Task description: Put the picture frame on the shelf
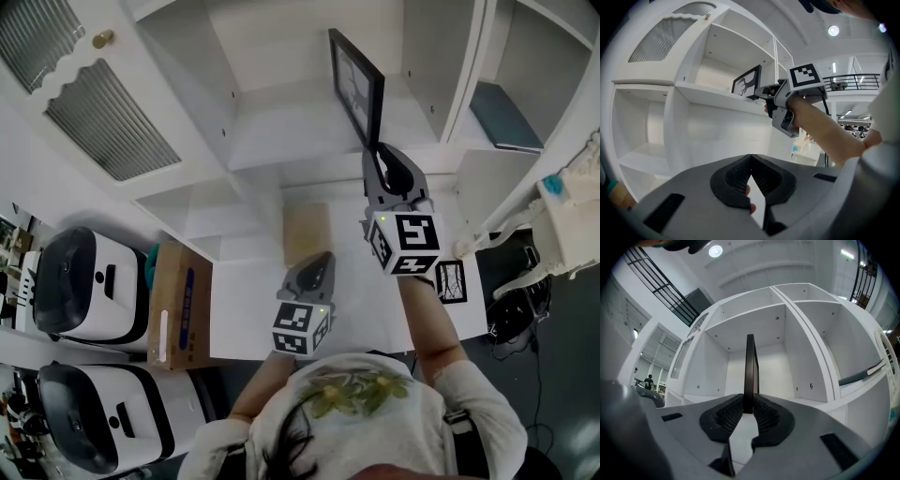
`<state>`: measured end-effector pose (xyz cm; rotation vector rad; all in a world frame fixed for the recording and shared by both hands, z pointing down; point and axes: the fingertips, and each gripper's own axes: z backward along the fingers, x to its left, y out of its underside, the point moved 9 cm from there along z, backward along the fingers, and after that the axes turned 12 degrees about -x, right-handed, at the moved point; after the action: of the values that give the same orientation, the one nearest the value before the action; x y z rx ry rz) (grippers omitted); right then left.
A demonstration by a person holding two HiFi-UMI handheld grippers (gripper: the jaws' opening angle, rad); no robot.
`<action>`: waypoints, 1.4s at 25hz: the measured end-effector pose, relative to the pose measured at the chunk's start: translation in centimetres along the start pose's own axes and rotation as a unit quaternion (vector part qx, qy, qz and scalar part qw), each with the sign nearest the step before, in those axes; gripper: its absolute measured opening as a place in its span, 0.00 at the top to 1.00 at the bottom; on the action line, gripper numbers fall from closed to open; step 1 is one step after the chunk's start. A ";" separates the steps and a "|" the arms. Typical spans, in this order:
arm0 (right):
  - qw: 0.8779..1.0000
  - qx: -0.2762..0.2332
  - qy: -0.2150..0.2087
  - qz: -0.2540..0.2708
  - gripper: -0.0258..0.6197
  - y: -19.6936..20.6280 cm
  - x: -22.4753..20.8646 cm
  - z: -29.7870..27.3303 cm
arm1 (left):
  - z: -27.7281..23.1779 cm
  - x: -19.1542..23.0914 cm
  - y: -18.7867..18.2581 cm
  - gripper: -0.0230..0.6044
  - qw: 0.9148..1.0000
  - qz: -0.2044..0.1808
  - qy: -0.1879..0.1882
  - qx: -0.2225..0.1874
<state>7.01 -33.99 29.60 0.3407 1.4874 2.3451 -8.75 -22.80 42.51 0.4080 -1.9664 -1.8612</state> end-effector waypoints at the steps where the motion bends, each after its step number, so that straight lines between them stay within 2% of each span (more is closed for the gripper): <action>1: 1.000 0.001 0.000 -0.002 0.83 0.0 -0.1 -0.1 | 0.0 0.0 0.0 0.92 1.000 -0.001 0.000 -0.001; 9: 1.000 0.003 0.000 -0.005 0.83 -0.1 0.2 0.9 | 0.4 0.0 -0.5 0.92 1.000 -0.001 -0.002 -0.011; 15: 0.999 0.027 -0.013 -0.018 0.83 0.9 1.3 3.9 | 1.2 -0.5 -0.4 0.92 1.000 0.000 0.003 -0.014; 24: 0.995 0.071 -0.040 -0.053 0.87 2.9 4.1 8.9 | 2.5 -1.2 -0.4 0.92 1.000 0.005 0.012 -0.014; 35: 0.988 0.114 -0.084 -0.056 0.91 4.2 7.8 14.0 | 3.9 -2.2 0.1 0.92 0.999 0.020 0.031 -0.011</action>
<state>4.54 -20.93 39.46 0.4860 1.6477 2.0108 -8.68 -18.30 42.27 0.4104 -1.8990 -1.8218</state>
